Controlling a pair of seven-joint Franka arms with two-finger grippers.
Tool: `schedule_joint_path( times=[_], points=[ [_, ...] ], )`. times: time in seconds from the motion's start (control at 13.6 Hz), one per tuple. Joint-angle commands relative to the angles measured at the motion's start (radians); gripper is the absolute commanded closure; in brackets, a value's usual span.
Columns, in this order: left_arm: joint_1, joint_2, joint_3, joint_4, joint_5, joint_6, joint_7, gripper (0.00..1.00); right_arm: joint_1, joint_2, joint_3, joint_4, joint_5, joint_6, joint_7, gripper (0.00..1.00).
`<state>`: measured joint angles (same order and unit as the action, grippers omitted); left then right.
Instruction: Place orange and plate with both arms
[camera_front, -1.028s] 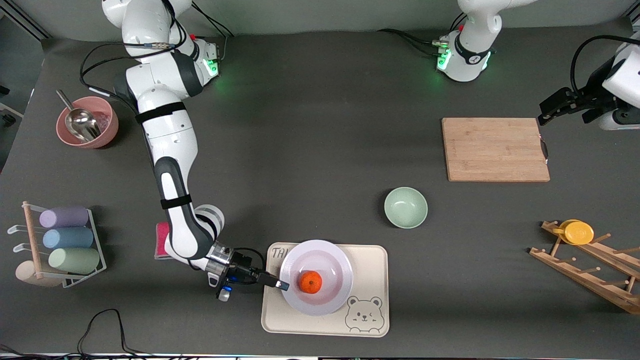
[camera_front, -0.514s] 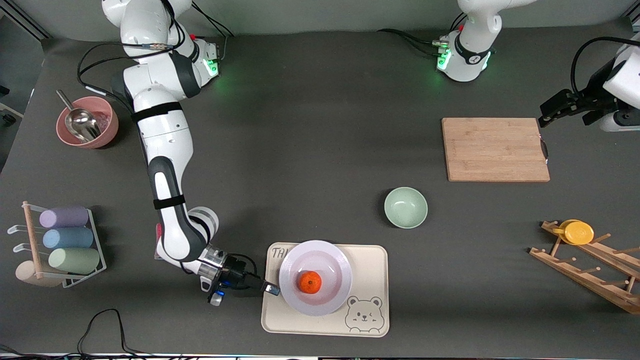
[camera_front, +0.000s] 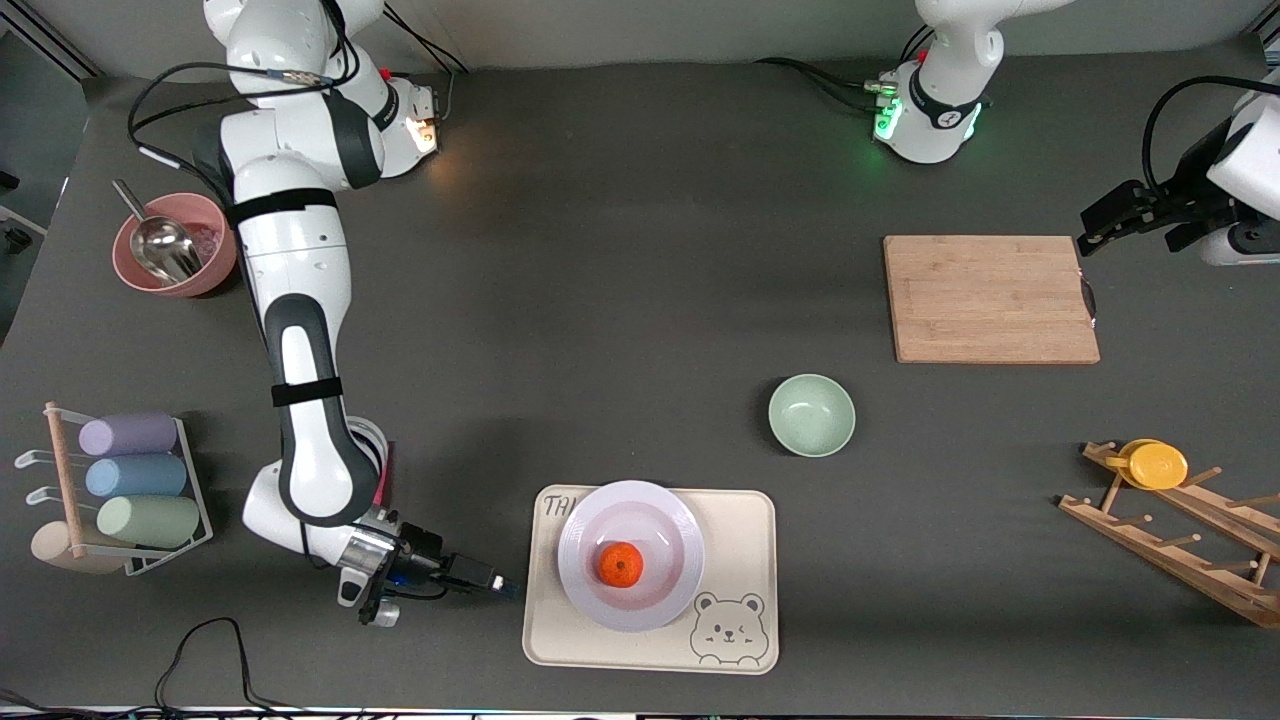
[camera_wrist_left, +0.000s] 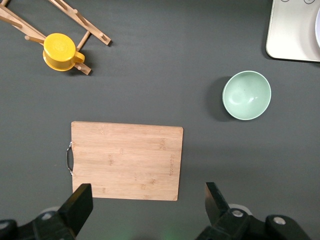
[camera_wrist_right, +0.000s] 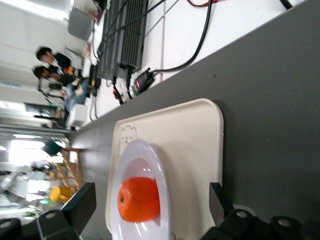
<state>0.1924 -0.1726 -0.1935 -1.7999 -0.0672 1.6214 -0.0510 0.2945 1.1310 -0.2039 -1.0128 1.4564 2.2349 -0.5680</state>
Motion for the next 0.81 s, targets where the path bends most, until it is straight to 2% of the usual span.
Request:
schedule_joint_path(
  times=[0.0, 0.22, 0.29, 0.37, 0.73],
  points=[
    [-0.004, -0.010, 0.006, -0.013, -0.008, 0.014, 0.011, 0.00, 0.017, -0.187, -0.005, -0.244, -0.166, 0.003, 0.002, 0.00],
    [-0.007, -0.008, 0.005, -0.013, 0.007, 0.014, 0.011, 0.00, 0.029, -0.379, -0.008, -0.461, -0.408, 0.005, 0.045, 0.00],
    [-0.005, -0.004, 0.005, -0.012, 0.007, 0.014, 0.011, 0.00, 0.044, -0.449, -0.026, -0.528, -0.480, 0.005, 0.080, 0.00],
    [-0.005, -0.002, 0.005, -0.010, 0.006, 0.015, 0.011, 0.00, 0.073, -0.515, -0.052, -0.593, -0.560, 0.005, 0.118, 0.00],
    [-0.010, -0.001, 0.003, -0.010, 0.007, 0.031, -0.003, 0.00, 0.273, -0.827, -0.262, -0.870, -1.031, -0.033, 0.275, 0.00]
  ],
)
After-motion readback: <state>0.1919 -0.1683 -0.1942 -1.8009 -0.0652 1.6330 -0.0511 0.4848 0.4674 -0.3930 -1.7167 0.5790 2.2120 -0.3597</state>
